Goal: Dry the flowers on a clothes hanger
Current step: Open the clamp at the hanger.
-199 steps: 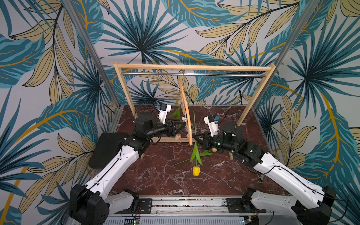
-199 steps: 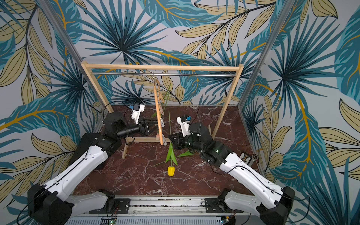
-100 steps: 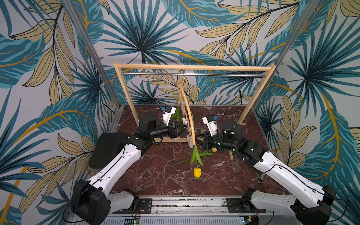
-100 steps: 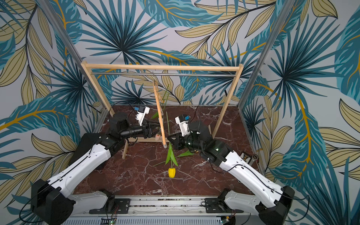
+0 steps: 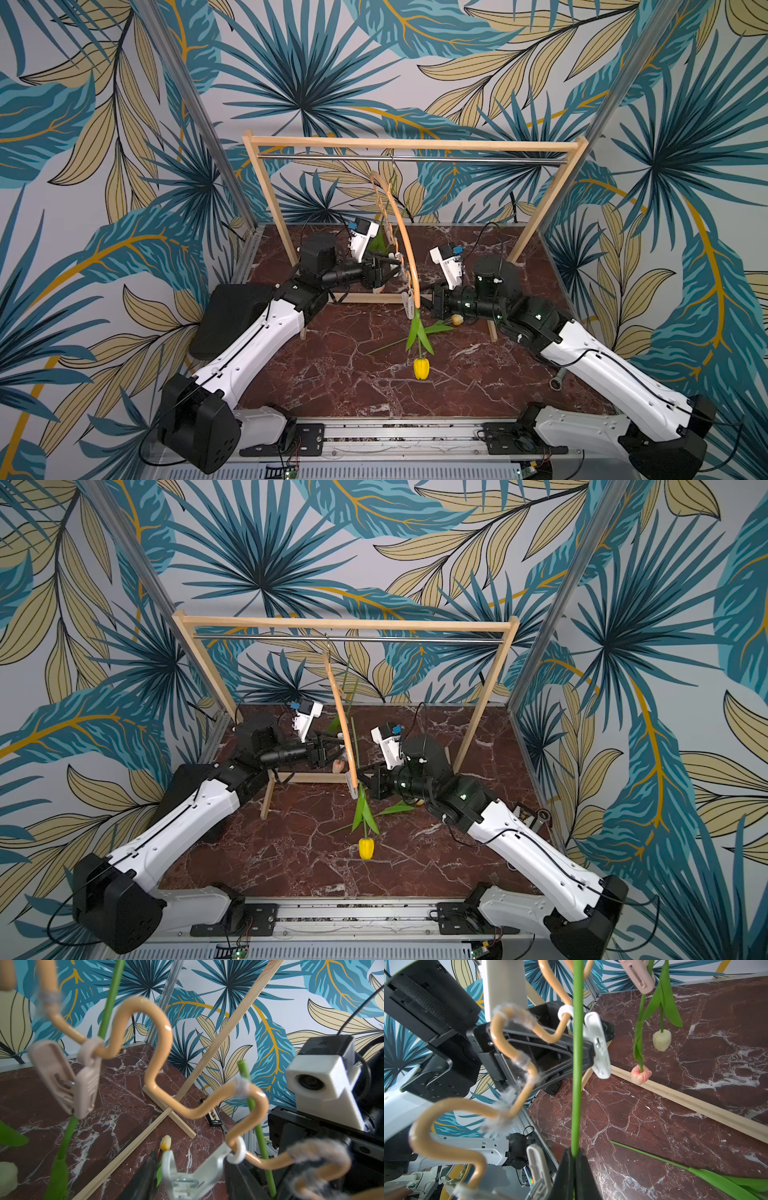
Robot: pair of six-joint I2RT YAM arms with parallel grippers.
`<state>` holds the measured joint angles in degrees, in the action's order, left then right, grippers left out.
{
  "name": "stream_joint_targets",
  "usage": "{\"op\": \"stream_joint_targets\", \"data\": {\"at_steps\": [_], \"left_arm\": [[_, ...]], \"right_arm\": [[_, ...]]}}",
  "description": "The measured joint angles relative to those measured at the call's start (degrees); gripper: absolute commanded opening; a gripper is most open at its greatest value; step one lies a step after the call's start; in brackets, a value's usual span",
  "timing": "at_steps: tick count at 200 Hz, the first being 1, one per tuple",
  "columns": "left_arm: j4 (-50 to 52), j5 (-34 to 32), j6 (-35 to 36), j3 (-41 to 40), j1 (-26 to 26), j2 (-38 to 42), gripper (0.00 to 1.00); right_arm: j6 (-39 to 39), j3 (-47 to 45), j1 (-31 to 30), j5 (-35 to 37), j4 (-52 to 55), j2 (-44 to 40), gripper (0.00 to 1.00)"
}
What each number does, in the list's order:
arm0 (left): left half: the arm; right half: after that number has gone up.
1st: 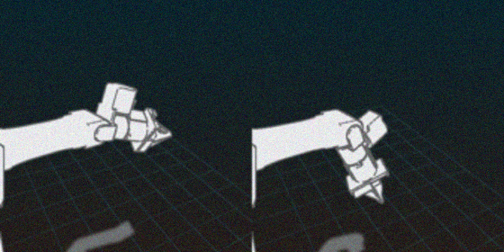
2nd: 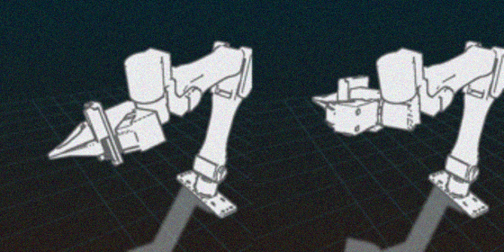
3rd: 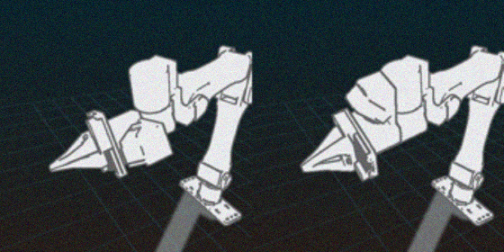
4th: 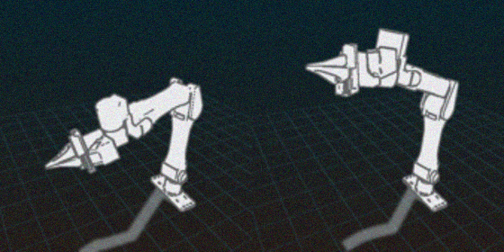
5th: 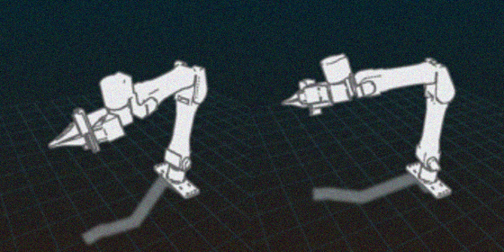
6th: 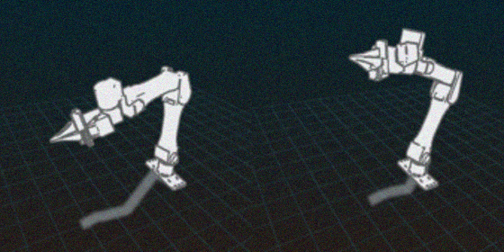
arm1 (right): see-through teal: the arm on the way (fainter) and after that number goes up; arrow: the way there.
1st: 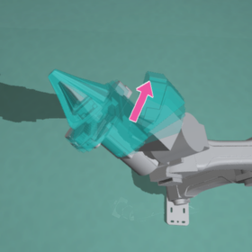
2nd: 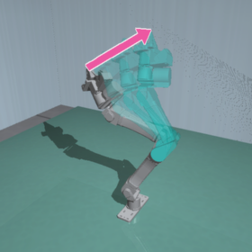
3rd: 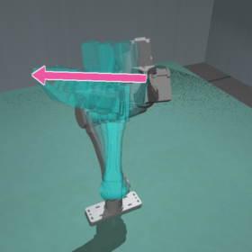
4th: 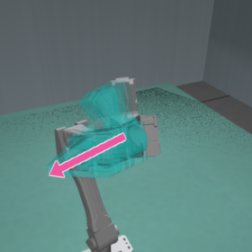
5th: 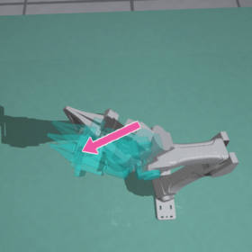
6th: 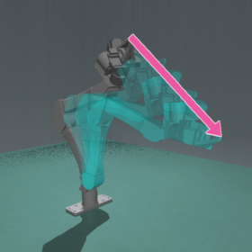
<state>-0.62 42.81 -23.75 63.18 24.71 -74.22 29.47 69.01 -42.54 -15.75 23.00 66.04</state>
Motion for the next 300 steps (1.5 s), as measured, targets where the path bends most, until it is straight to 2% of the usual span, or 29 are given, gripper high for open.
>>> {"op": "stream_joint_targets", "data": {"at_steps": [24, 144, 209, 251, 300], "left_arm": [[0.00, 0.22, 0.20, 0.33, 0.00, -0.28, 0.47], [-0.94, 0.81, 0.20, 1.14, 0.00, -3.61, 0.46], [-2.54, 0.96, -0.07, 2.01, 0.02, -3.67, 0.34], [-3.10, 1.03, -0.83, 1.97, 0.02, -3.67, 0.31], [-6.93, 0.92, -5.11, 0.87, 0.07, -3.58, 0.29]], "right_arm": [[-0.28, 0.24, 0.20, -0.28, 0.02, 0.57, 0.00], [-0.83, 0.57, 1.29, -1.92, 0.02, 2.84, 0.00], [-1.03, 0.79, 2.08, -2.36, 0.00, 3.34, 0.00], [-0.55, 0.33, 2.67, -2.27, -1.22, 3.28, 0.00], [1.90, -6.08, 2.86, 0.48, -5.90, 1.75, 0.00]]}}
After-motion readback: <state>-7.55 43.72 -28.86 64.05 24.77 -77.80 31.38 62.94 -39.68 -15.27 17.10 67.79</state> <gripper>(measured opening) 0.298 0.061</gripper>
